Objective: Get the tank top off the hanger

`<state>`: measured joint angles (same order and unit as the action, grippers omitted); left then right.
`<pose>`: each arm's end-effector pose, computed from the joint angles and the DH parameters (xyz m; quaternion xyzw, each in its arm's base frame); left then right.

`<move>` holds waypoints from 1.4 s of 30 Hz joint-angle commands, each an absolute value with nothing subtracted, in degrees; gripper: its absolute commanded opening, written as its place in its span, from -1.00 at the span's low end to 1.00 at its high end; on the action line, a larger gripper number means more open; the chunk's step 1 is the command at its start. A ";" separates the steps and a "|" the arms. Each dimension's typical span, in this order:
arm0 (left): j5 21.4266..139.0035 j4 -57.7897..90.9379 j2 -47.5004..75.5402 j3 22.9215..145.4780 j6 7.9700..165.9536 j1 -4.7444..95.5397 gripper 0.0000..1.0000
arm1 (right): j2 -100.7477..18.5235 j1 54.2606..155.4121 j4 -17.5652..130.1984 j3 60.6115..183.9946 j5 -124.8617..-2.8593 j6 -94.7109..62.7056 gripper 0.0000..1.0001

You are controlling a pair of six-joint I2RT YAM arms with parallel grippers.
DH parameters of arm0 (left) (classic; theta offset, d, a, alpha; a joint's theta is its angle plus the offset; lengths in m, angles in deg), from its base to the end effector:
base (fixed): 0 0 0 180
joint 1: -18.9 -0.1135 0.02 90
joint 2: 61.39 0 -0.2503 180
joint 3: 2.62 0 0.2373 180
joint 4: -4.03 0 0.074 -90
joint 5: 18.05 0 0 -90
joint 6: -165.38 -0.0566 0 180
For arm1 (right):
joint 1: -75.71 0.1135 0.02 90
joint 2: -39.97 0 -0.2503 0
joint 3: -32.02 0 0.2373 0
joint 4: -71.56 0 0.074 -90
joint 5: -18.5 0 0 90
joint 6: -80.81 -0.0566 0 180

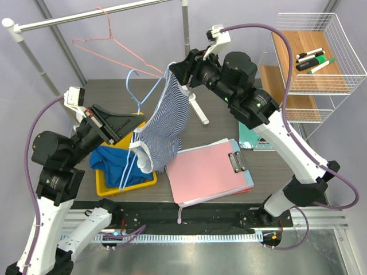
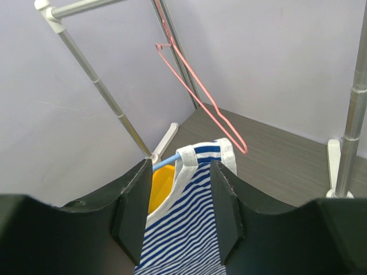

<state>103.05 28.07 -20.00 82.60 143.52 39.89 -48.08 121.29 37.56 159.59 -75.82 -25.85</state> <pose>0.1003 -0.0698 0.4848 -0.0206 0.5955 -0.6629 0.4533 0.2301 0.2287 0.5272 -0.1407 0.6574 0.3607 0.6464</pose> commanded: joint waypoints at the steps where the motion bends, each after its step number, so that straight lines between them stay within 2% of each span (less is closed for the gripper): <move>1: 103.77 26.41 -20.43 84.54 142.88 40.17 -0.99 | -49.68 121.15 37.84 161.89 -74.49 -26.59 -0.04; 20: 104.65 25.09 -19.99 84.28 143.50 40.17 -0.99 | -50.91 121.06 38.28 159.87 -77.30 -25.27 -0.15; 25: 104.82 25.27 -20.17 84.28 143.67 40.17 -1.00 | -50.73 121.15 38.63 159.96 -79.67 -24.48 -0.42; 33: 105.61 23.87 -20.52 83.66 145.43 40.17 -0.99 | -52.05 121.15 38.81 161.54 -82.49 -23.78 -0.69; 37: 106.49 23.07 -20.60 83.84 146.48 40.17 -0.99 | -53.10 121.15 38.98 163.38 -84.50 -22.90 -0.98; 42: 106.49 23.16 -20.96 83.84 146.40 40.17 -0.99 | -54.34 121.24 38.89 165.05 -86.35 -22.11 -0.98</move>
